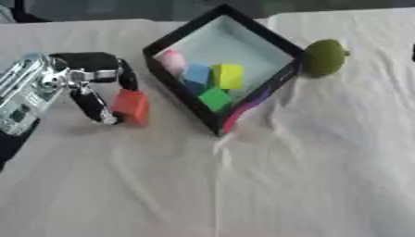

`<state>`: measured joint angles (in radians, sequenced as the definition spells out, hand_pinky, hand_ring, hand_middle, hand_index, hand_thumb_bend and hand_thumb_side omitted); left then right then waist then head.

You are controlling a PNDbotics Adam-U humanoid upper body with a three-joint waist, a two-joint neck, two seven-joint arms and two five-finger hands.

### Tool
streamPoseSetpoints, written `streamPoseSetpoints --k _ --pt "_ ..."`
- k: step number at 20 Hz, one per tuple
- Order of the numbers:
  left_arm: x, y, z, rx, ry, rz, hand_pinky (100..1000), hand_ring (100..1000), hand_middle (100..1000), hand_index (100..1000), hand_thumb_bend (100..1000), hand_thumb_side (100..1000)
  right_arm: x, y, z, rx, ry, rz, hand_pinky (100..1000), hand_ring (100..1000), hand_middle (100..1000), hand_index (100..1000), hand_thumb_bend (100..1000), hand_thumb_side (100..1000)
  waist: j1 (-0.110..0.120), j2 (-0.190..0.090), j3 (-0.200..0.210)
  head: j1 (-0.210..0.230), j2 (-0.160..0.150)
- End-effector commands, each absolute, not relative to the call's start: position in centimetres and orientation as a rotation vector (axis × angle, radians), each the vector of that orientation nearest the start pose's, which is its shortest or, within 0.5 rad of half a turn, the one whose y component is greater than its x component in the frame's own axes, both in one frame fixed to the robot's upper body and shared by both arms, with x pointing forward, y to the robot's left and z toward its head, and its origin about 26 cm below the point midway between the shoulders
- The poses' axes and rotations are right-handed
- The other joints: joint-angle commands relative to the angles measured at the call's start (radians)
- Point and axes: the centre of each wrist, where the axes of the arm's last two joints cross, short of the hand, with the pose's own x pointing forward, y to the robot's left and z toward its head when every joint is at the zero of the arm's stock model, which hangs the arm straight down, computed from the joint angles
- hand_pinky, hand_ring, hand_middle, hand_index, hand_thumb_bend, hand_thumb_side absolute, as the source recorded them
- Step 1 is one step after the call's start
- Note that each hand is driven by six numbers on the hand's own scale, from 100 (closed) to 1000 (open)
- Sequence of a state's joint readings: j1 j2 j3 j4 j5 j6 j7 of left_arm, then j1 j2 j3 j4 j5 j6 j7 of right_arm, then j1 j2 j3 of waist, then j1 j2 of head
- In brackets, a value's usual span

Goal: Pick up objects on the table and place them in the box.

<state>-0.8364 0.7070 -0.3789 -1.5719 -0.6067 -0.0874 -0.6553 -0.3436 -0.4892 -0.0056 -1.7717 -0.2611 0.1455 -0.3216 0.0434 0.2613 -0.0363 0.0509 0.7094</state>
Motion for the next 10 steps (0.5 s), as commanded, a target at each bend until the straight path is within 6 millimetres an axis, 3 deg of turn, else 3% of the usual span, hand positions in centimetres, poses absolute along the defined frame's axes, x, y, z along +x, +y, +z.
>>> streamPoseSetpoints --k 1,3,5,9,10 --pt "36.1 22.3 34.0 0.888 -1.651 -1.880 742 712 571 507 335 100 33.3 -30.8 19.7 -0.314 -2.017 -0.002 889 819 847 895 281 426 0.002 -0.009 0.000 0.003 -0.007" --pt "36.5 20.3 35.8 0.907 -1.678 -1.876 739 711 571 509 331 100 33.4 -30.6 19.8 -0.304 -2.021 0.000 889 819 847 895 280 426 -0.002 -0.010 -0.003 0.009 -0.010" --pt "38.7 18.2 36.1 0.888 -1.658 -1.854 736 711 571 508 331 100 33.5 -30.3 20.0 -0.284 -2.027 0.006 889 819 847 895 279 425 -0.009 -0.010 -0.009 0.021 -0.015" --pt "43.9 14.7 33.9 0.953 -1.550 -1.836 745 723 590 528 381 100 33.7 -29.6 20.3 -0.246 -2.038 0.015 890 819 847 895 279 424 -0.019 -0.009 -0.026 0.042 -0.024" --pt "44.8 14.1 33.0 0.981 -1.526 -1.832 748 730 610 578 462 100 33.7 -29.3 20.4 -0.231 -2.041 0.015 890 819 847 895 280 423 -0.021 -0.008 -0.031 0.049 -0.027"
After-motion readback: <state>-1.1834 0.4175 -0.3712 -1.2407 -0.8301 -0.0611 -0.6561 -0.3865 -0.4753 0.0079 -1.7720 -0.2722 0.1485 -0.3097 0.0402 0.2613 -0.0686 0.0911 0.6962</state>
